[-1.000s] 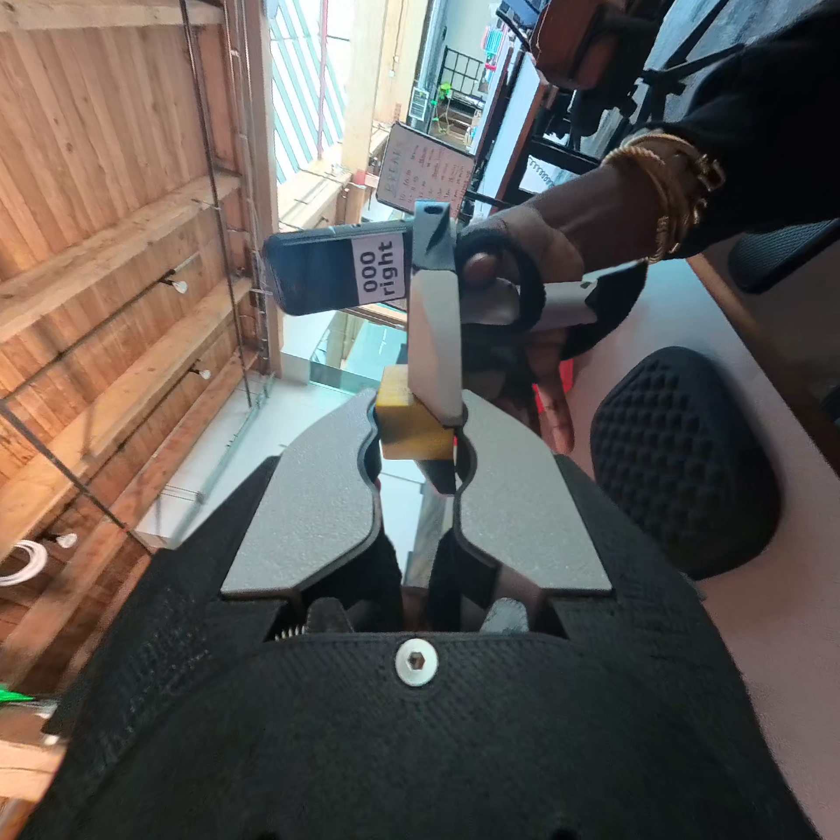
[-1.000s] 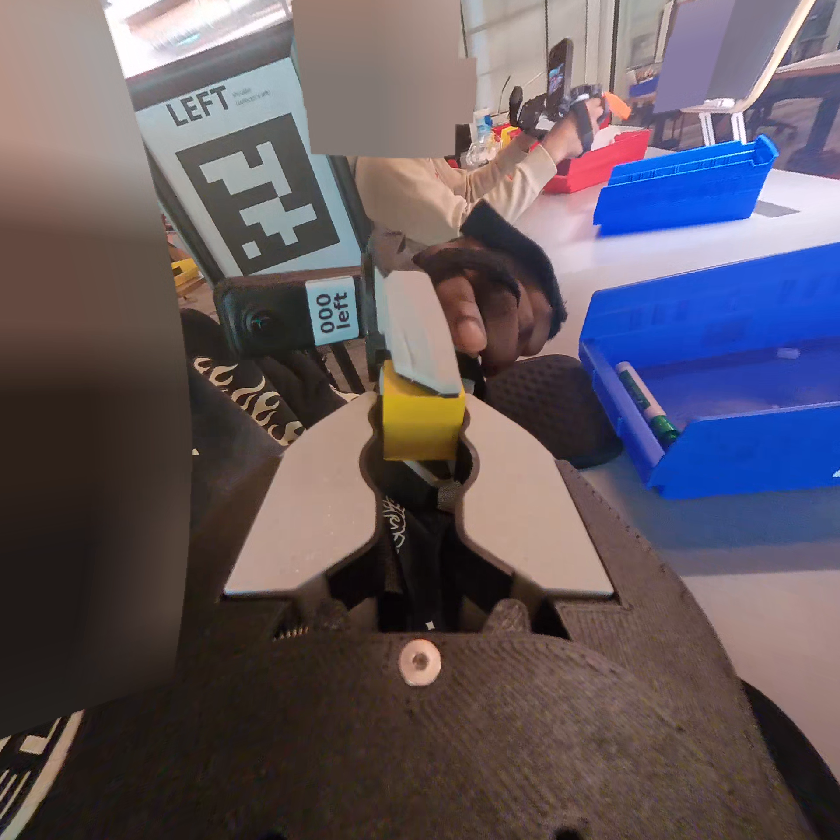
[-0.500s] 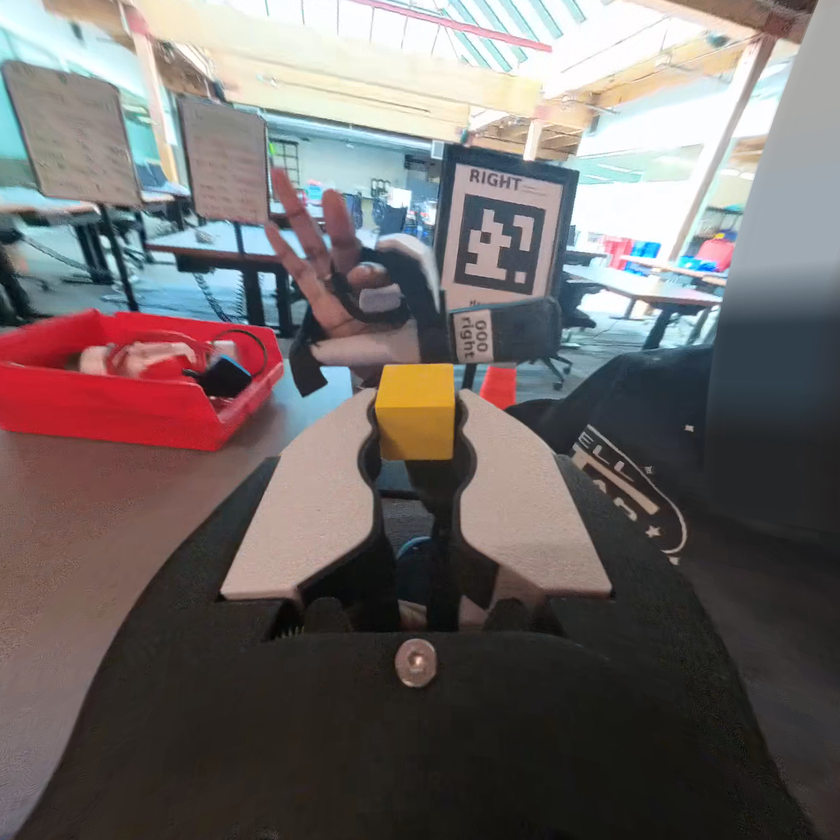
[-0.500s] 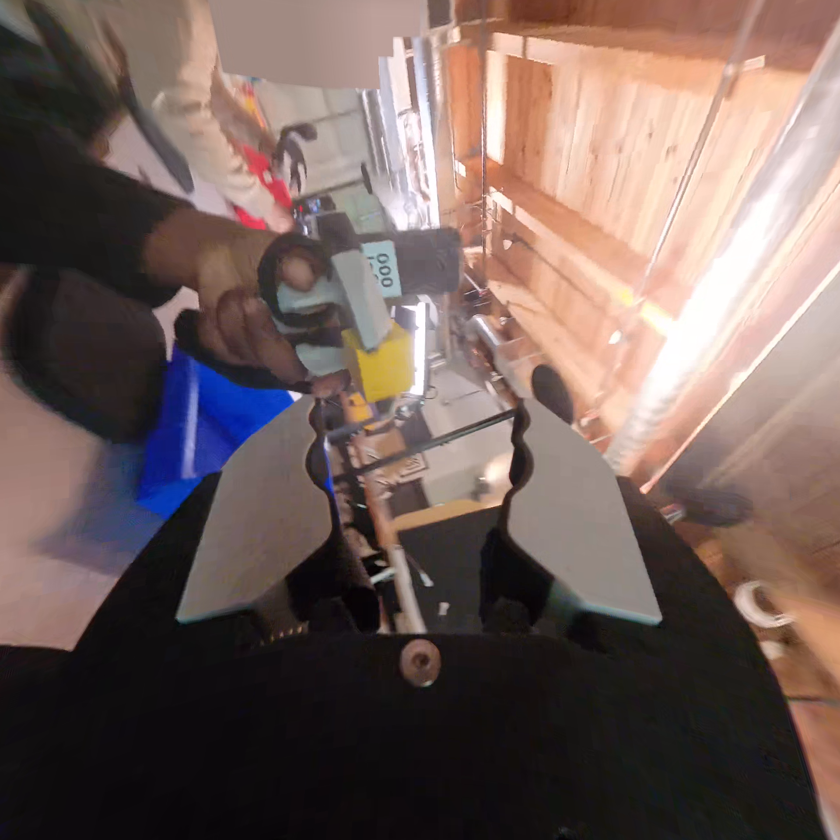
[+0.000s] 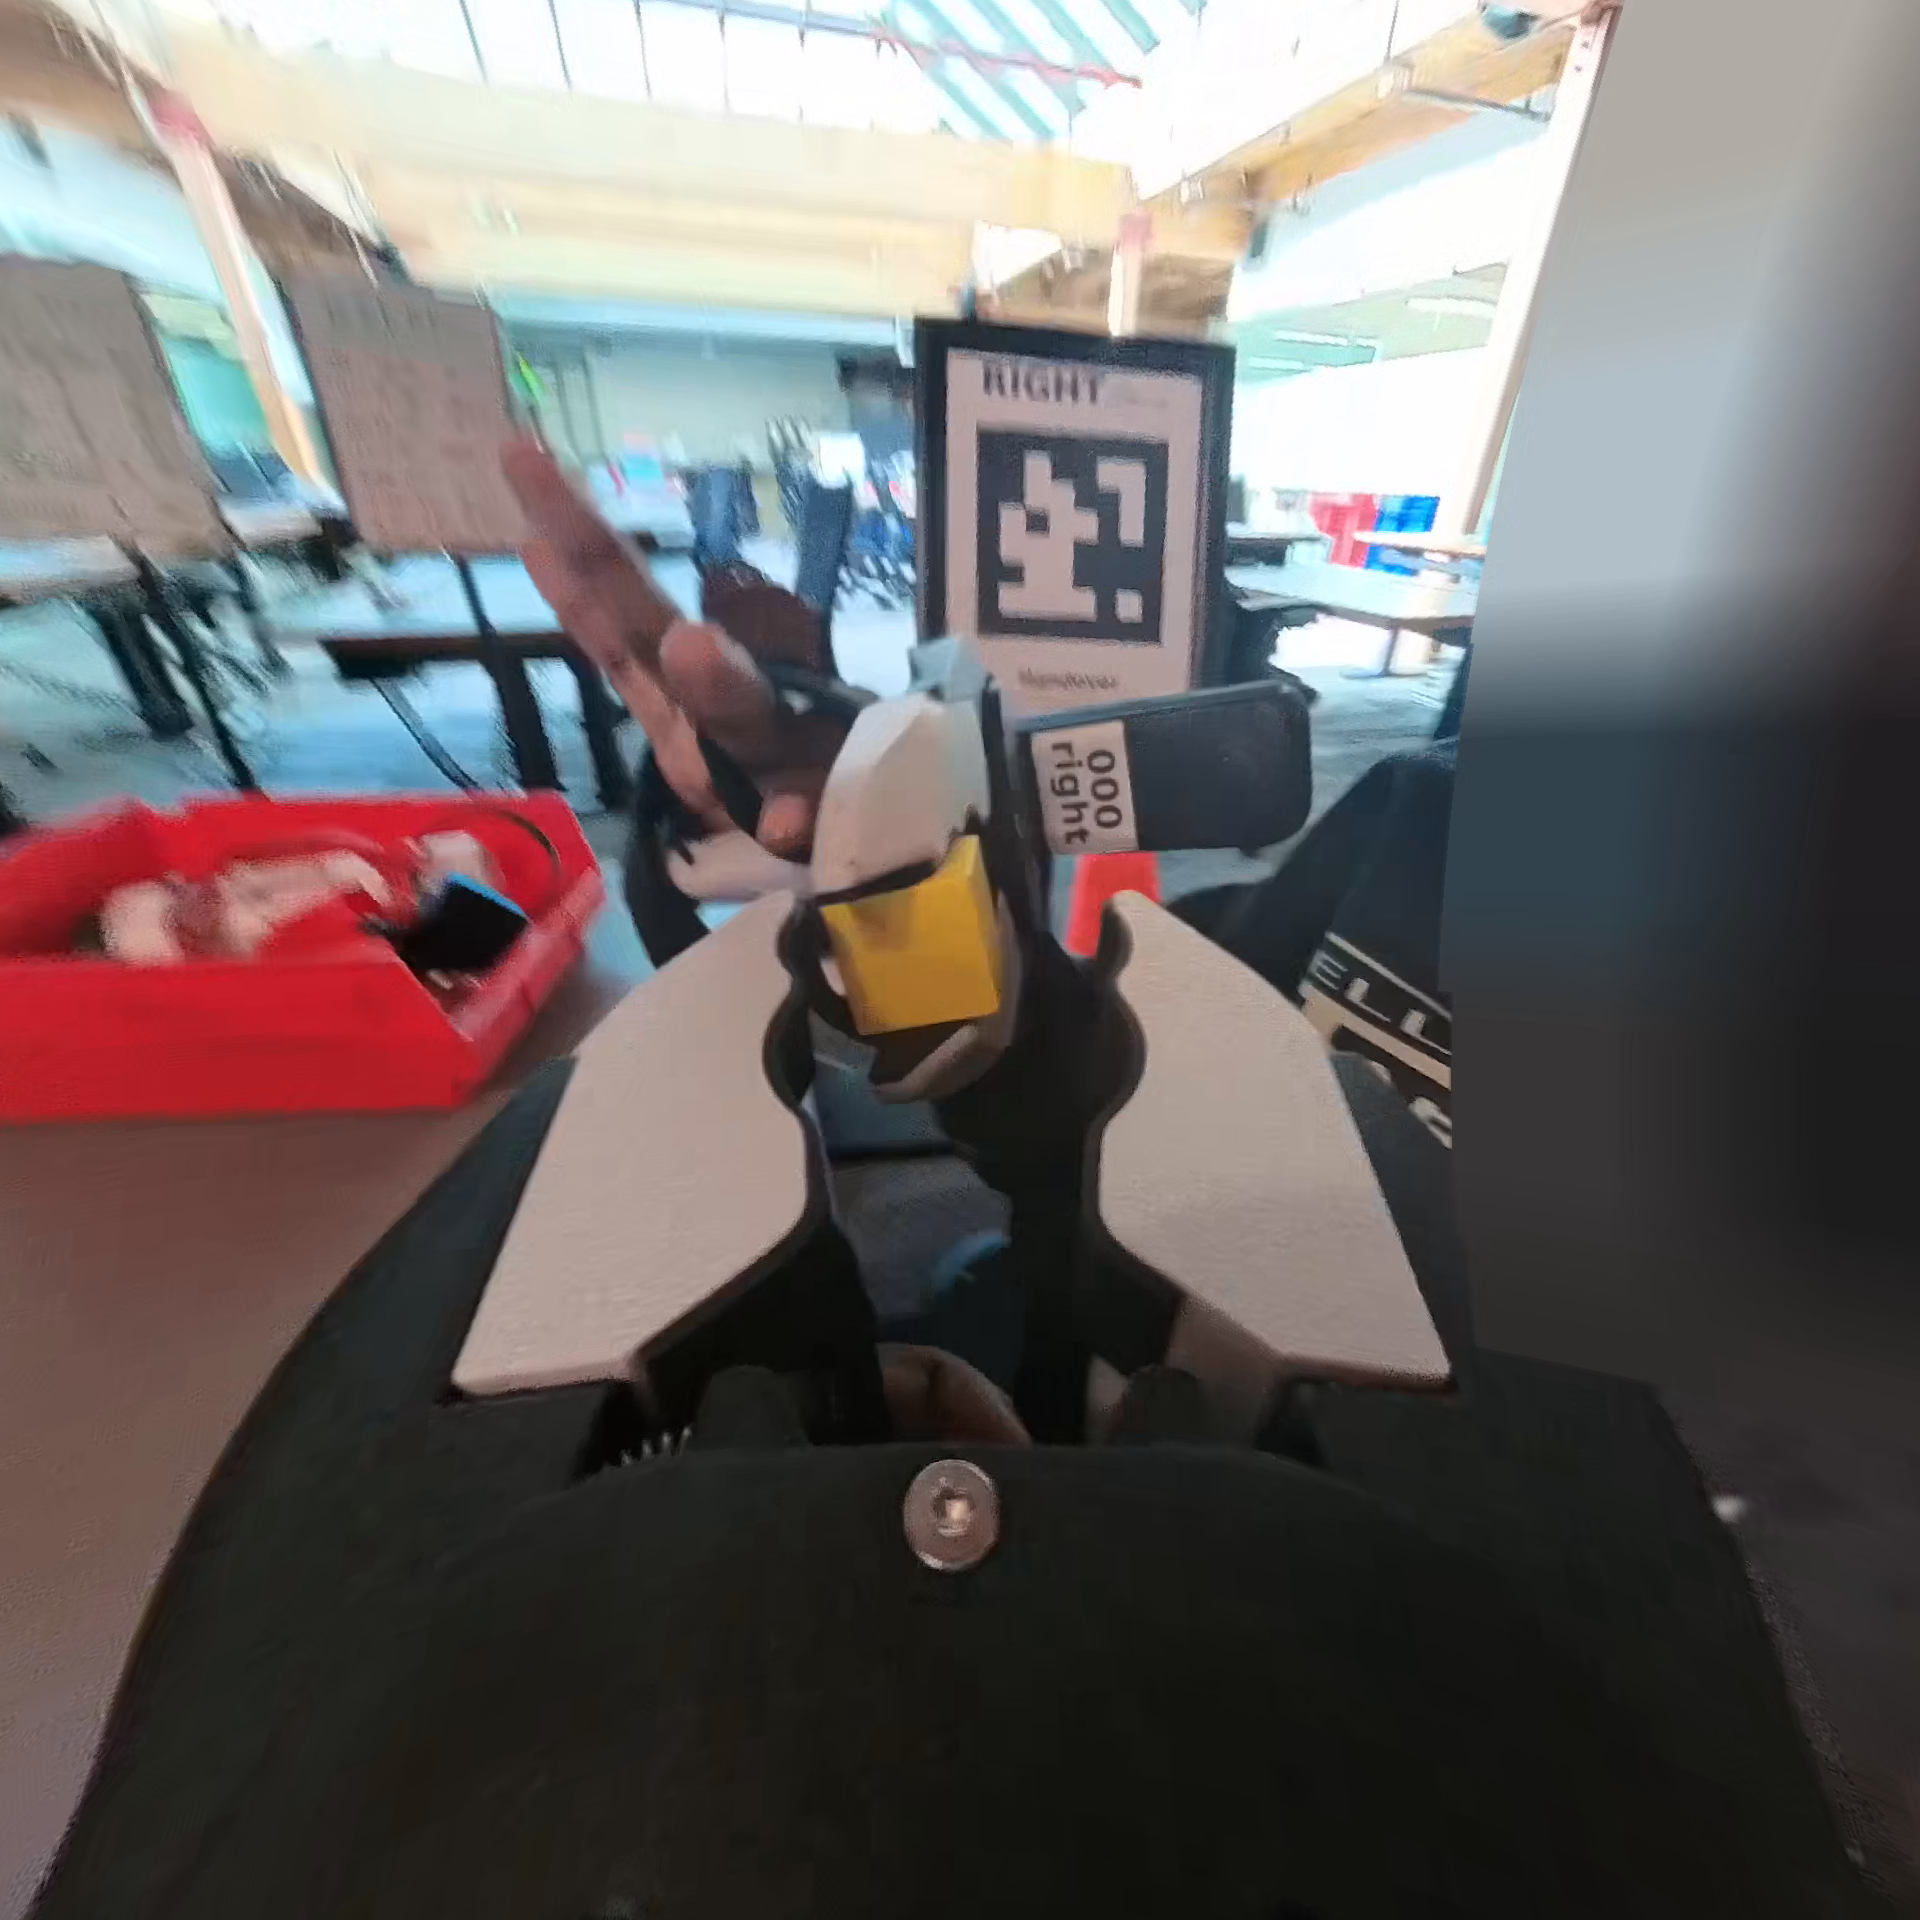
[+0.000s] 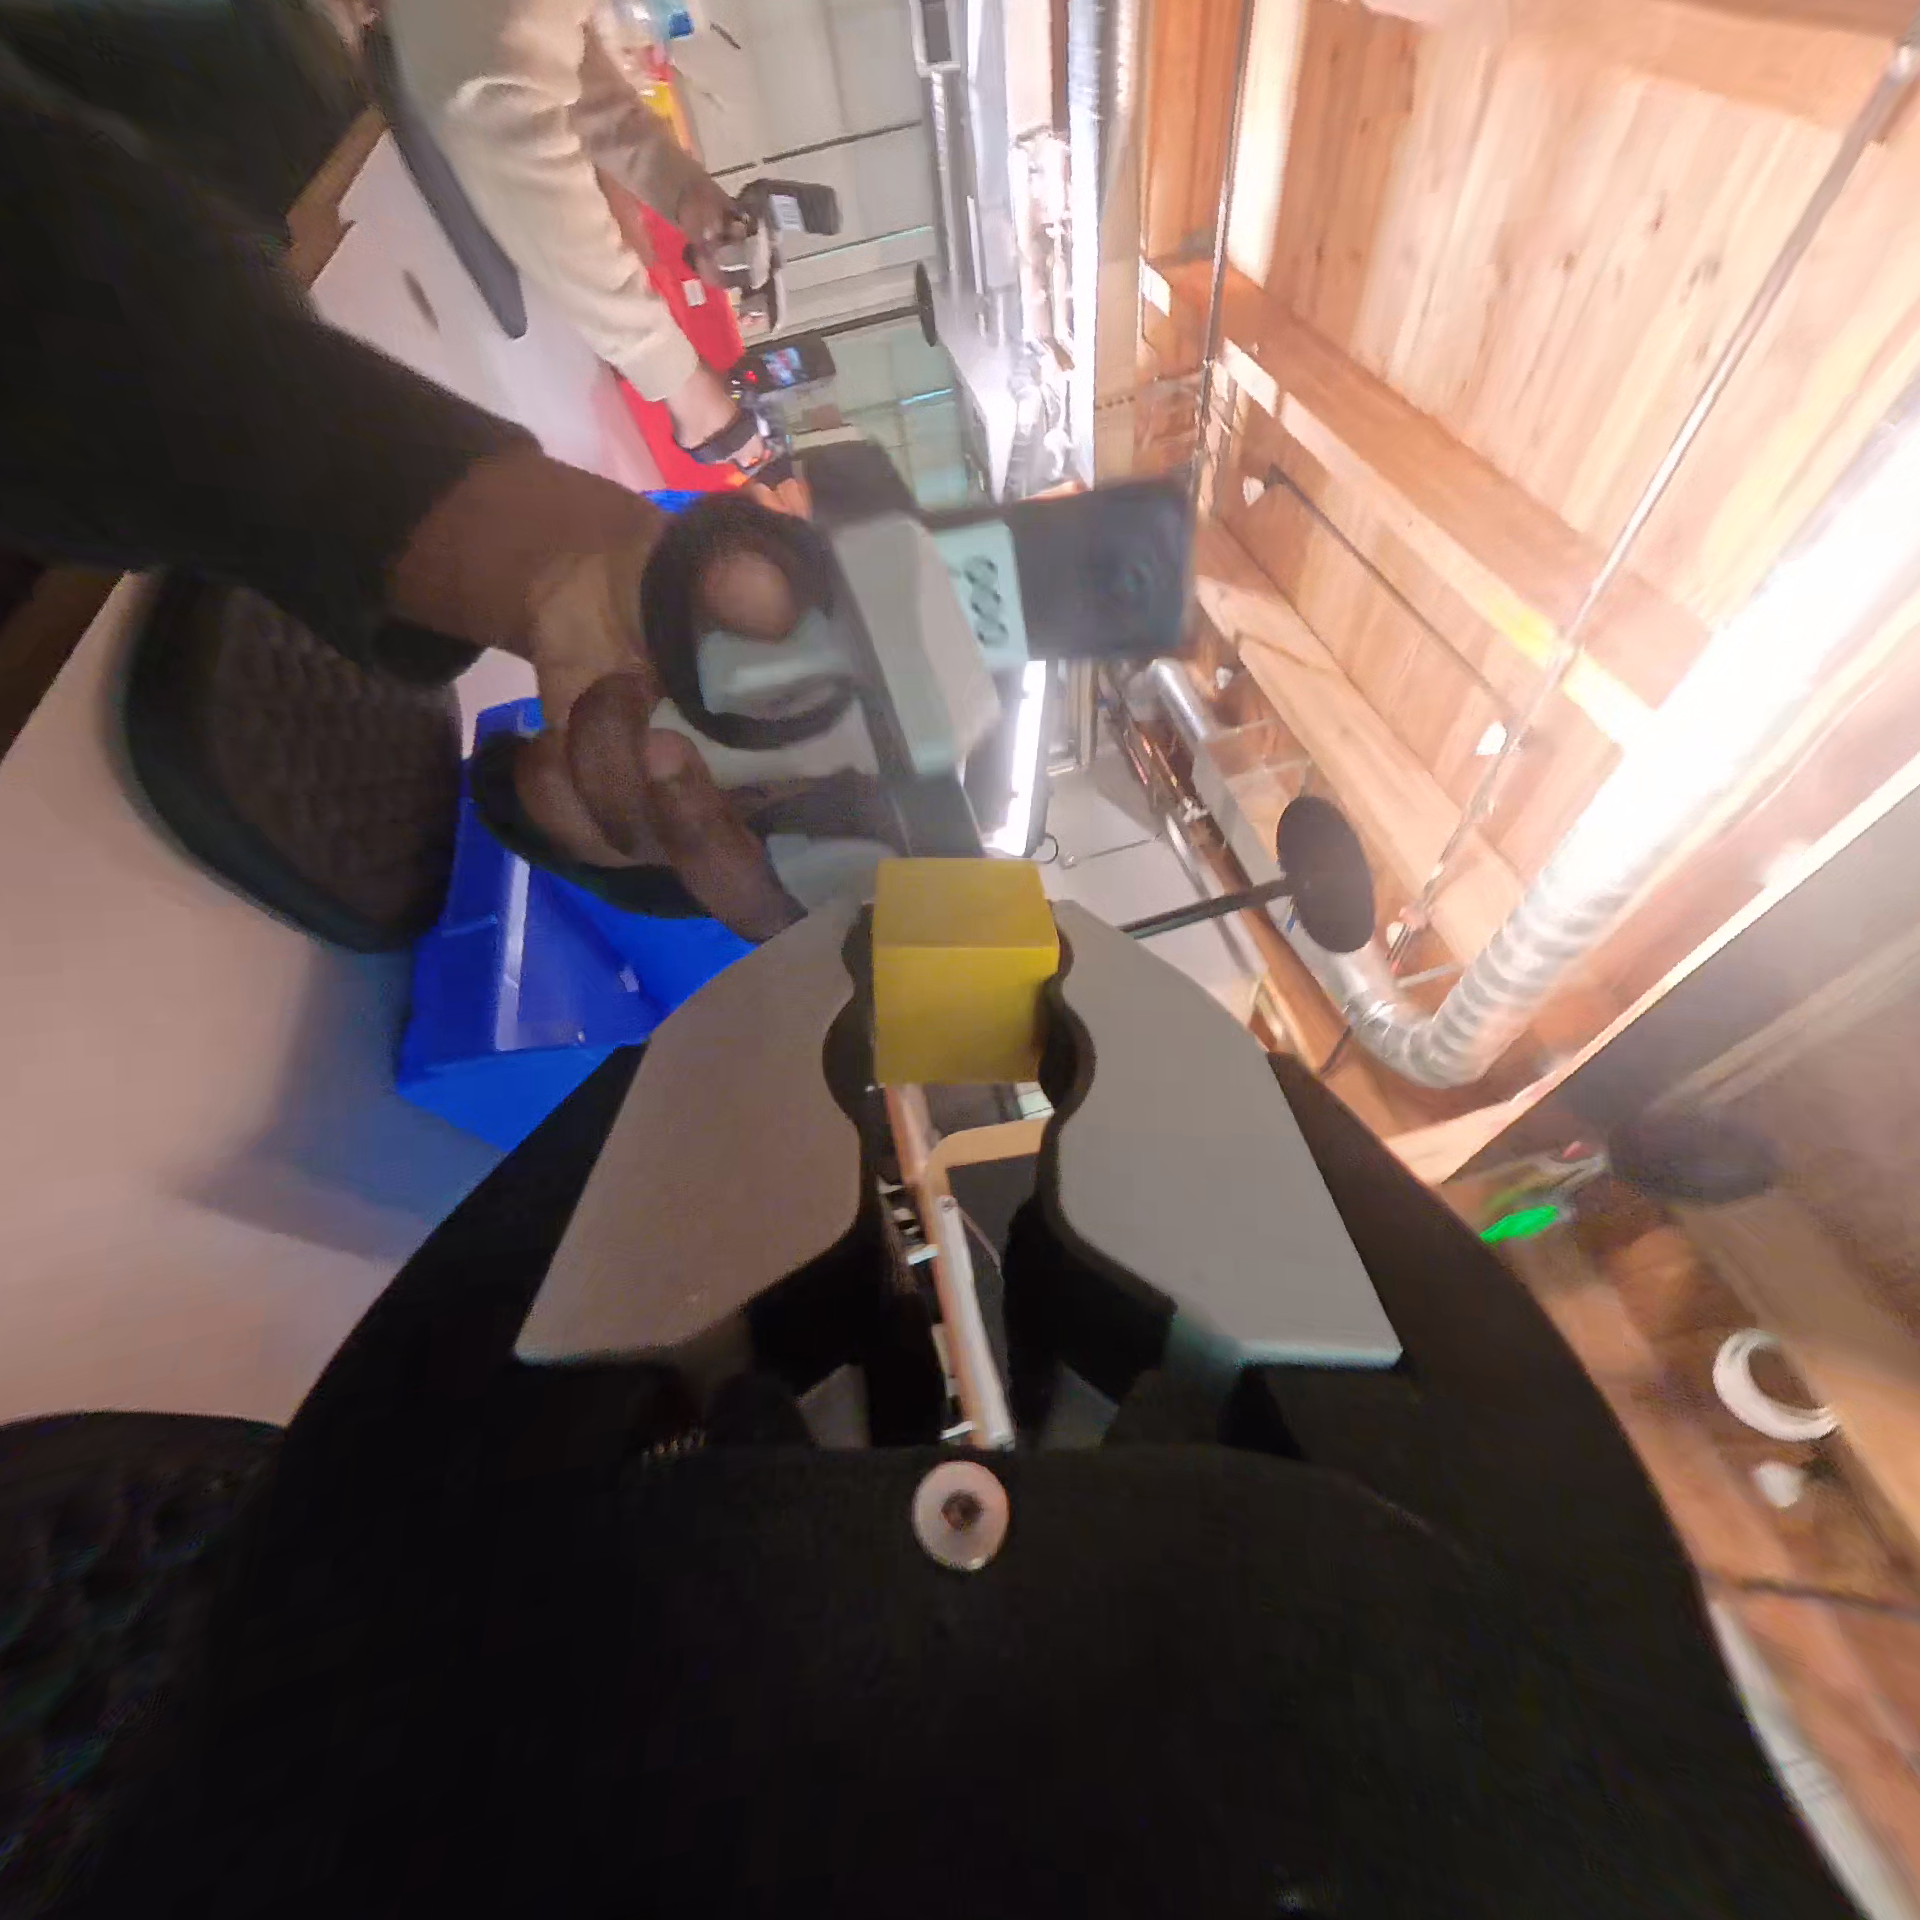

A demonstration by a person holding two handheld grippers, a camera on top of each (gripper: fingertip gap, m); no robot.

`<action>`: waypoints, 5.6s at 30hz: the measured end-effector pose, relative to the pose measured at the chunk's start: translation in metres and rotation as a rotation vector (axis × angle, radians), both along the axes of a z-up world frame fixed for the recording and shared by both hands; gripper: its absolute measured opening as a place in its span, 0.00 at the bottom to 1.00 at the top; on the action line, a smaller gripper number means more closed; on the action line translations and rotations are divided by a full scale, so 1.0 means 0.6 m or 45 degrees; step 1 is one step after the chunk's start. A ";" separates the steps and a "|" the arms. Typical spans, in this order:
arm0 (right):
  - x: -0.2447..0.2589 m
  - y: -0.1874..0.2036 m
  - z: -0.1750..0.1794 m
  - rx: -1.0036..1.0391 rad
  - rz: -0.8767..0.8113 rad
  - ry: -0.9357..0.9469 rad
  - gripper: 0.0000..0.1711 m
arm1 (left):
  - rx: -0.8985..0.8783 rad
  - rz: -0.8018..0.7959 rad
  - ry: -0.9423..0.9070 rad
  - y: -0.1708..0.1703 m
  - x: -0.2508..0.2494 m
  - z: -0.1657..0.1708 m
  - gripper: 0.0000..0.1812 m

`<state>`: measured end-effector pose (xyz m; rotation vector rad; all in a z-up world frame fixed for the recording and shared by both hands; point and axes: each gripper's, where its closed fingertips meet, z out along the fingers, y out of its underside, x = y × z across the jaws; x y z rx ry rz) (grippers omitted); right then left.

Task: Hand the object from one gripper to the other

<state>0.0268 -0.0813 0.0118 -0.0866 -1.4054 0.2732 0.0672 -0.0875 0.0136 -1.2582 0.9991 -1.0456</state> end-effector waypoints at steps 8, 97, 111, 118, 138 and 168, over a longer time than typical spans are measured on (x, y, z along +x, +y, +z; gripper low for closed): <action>0.008 0.010 0.031 -1.233 0.493 -0.315 0.17 | 1.219 0.796 0.544 0.039 -0.068 0.017 0.41; -0.001 -0.004 -0.001 0.140 -0.028 0.057 0.20 | -0.139 -0.006 0.077 0.007 0.022 -0.024 0.17; 0.009 -0.015 0.011 -1.777 0.700 -0.751 0.20 | 1.543 0.881 0.742 0.031 -0.032 0.015 0.39; -0.011 -0.023 -0.036 -1.784 0.527 -0.919 0.20 | 1.561 0.843 0.908 0.049 -0.007 -0.019 0.17; 0.017 -0.017 0.007 0.131 0.098 0.104 0.34 | -0.183 -0.032 0.053 -0.003 -0.003 -0.013 0.16; -0.003 -0.025 -0.019 -1.722 0.550 -0.846 0.20 | 1.532 0.846 0.838 0.044 -0.012 -0.008 0.16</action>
